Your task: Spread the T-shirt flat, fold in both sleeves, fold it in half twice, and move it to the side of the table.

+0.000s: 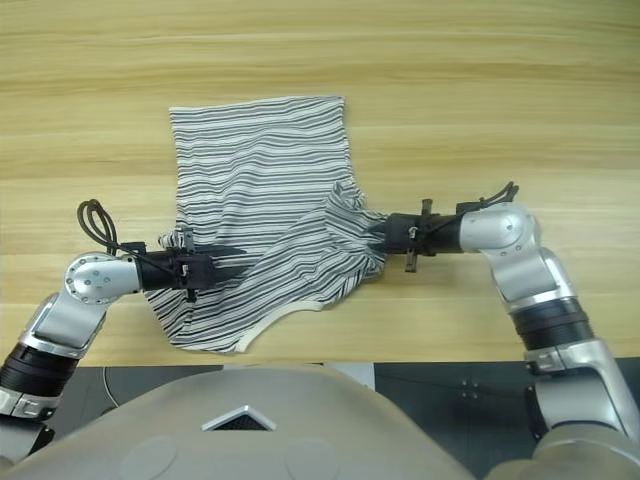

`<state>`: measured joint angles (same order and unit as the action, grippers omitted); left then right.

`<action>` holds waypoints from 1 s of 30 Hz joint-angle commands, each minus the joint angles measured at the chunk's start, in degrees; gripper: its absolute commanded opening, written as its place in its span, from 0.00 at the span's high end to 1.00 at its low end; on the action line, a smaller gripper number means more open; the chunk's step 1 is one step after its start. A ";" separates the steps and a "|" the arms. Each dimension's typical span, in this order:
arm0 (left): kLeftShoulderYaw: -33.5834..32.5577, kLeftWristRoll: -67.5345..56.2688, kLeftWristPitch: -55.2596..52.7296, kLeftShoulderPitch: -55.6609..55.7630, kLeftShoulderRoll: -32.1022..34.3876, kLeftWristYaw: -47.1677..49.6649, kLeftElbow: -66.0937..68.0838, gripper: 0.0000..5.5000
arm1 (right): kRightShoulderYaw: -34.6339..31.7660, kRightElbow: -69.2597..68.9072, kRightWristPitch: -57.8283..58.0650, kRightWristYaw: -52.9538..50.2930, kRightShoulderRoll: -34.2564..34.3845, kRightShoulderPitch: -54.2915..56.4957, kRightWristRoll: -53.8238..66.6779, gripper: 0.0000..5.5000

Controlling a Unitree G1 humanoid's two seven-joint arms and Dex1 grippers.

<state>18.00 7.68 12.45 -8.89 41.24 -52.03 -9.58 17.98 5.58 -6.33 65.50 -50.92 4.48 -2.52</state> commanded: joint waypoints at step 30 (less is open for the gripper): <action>6.67 10.53 -6.81 5.35 8.59 -7.61 23.76 0.76 | -2.93 2.26 3.70 7.19 -7.55 -7.65 3.27 0.78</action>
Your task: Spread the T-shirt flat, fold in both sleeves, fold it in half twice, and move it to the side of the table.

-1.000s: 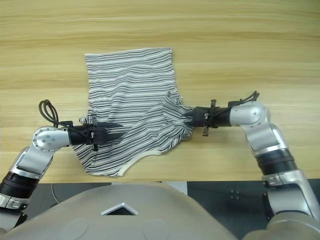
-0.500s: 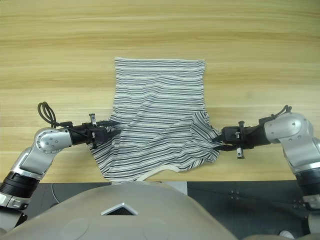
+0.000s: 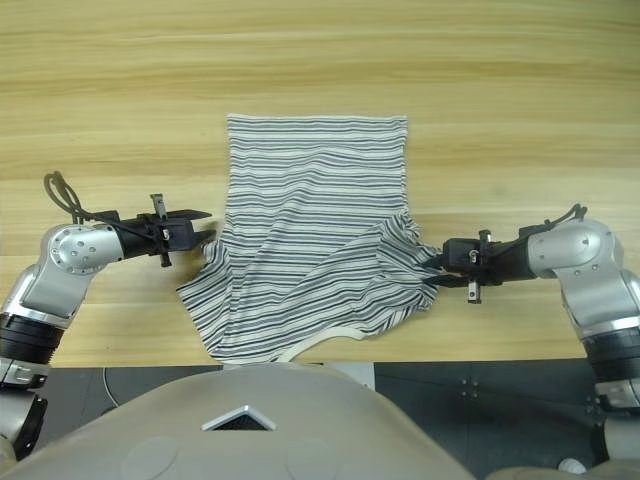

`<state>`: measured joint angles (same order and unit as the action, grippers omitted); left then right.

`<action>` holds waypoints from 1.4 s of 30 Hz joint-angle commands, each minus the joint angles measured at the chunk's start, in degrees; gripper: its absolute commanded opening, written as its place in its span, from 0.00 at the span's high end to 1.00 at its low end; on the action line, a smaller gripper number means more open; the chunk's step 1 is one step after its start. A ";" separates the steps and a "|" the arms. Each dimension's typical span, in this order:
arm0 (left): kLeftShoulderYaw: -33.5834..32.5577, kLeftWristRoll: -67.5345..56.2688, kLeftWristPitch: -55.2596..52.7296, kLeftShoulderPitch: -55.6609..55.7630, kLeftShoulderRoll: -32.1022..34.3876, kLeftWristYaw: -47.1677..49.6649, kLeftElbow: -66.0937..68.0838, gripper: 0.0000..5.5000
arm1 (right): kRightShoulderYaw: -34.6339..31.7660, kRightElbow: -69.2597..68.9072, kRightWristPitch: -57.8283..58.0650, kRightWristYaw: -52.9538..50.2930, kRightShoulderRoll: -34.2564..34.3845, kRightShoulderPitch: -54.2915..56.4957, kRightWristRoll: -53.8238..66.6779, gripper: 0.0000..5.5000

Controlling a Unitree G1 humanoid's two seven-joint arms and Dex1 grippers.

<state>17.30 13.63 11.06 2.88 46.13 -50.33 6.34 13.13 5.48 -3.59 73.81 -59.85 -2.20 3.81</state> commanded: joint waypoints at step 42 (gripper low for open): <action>18.66 7.64 -8.57 24.11 -1.92 -10.21 51.22 0.76 | 2.19 -3.08 2.67 -4.73 3.72 -4.06 -1.84 0.78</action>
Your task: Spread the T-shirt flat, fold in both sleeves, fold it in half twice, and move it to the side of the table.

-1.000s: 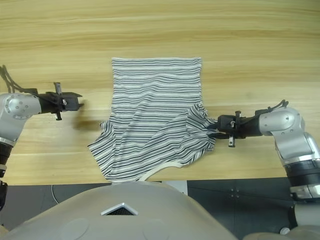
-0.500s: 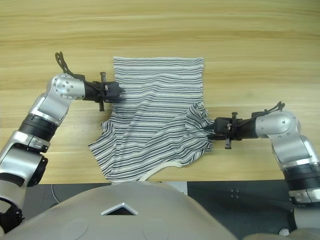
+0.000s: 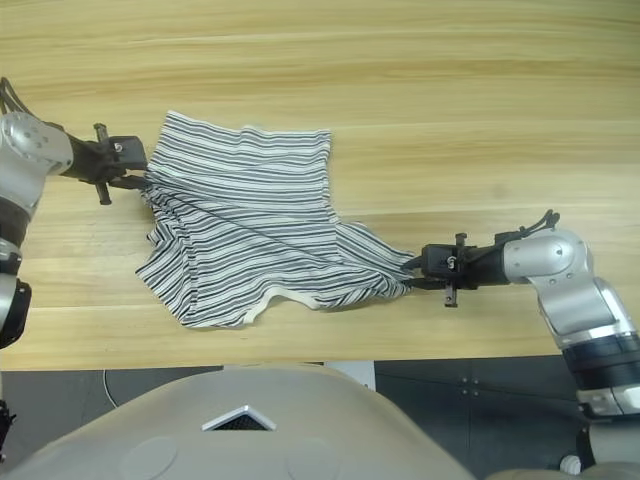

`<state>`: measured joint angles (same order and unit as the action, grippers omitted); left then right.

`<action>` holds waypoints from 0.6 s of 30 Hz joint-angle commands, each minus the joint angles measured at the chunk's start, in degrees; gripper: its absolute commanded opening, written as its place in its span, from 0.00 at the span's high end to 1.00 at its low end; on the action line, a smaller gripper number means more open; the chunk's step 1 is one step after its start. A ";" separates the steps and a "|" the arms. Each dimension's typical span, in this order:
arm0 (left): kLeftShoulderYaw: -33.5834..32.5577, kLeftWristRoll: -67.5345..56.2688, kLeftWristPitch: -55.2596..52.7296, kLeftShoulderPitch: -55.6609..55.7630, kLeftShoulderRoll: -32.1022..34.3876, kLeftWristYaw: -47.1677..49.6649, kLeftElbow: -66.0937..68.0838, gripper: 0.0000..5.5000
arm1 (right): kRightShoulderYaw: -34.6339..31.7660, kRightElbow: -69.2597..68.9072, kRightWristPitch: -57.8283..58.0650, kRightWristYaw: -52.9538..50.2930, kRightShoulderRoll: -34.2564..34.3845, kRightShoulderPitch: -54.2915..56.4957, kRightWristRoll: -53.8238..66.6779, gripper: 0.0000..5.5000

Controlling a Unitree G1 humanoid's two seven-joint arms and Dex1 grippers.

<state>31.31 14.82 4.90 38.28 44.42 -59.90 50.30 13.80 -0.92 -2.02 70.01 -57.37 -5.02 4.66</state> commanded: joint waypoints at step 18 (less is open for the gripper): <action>-4.44 1.02 21.62 -12.48 -1.09 8.75 -3.20 0.76 | -9.39 1.46 7.06 -10.06 17.79 22.74 12.88 0.78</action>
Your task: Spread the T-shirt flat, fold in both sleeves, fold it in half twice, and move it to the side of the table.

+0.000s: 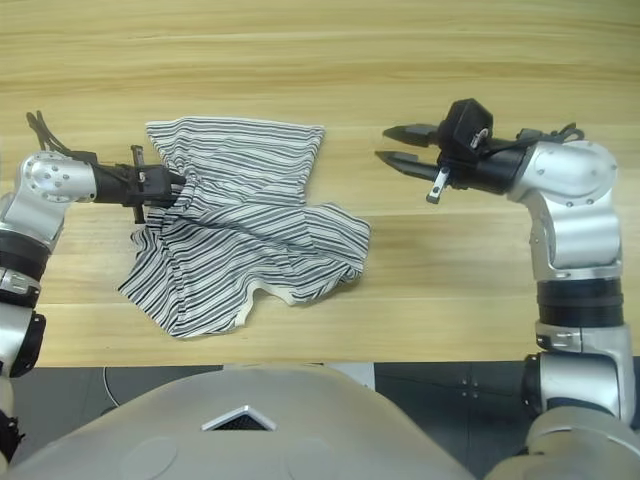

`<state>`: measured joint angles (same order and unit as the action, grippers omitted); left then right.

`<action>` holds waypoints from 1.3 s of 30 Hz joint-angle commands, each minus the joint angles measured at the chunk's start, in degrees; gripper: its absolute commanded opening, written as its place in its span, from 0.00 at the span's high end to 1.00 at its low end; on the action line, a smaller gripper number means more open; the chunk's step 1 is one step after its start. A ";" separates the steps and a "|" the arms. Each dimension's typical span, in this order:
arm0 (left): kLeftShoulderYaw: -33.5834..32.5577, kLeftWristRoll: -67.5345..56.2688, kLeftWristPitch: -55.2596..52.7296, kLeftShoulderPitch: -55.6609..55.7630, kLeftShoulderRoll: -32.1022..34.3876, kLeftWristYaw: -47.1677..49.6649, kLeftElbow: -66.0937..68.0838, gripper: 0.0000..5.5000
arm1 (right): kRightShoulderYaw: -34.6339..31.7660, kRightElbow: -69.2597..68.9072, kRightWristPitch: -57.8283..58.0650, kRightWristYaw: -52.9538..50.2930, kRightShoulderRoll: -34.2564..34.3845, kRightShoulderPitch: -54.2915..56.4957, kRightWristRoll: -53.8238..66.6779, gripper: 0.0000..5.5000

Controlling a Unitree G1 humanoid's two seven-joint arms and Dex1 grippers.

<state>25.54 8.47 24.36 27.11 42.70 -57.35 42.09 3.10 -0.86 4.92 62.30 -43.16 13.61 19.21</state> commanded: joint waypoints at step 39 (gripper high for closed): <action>-7.76 5.51 -4.13 -30.84 -3.07 17.73 -47.53 0.76 | 43.71 76.75 -34.89 -82.82 30.91 52.08 -72.23 0.78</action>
<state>17.31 11.66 19.25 -6.34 40.78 -41.14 -8.47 43.44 76.40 -29.12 -15.18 -10.73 62.32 -48.50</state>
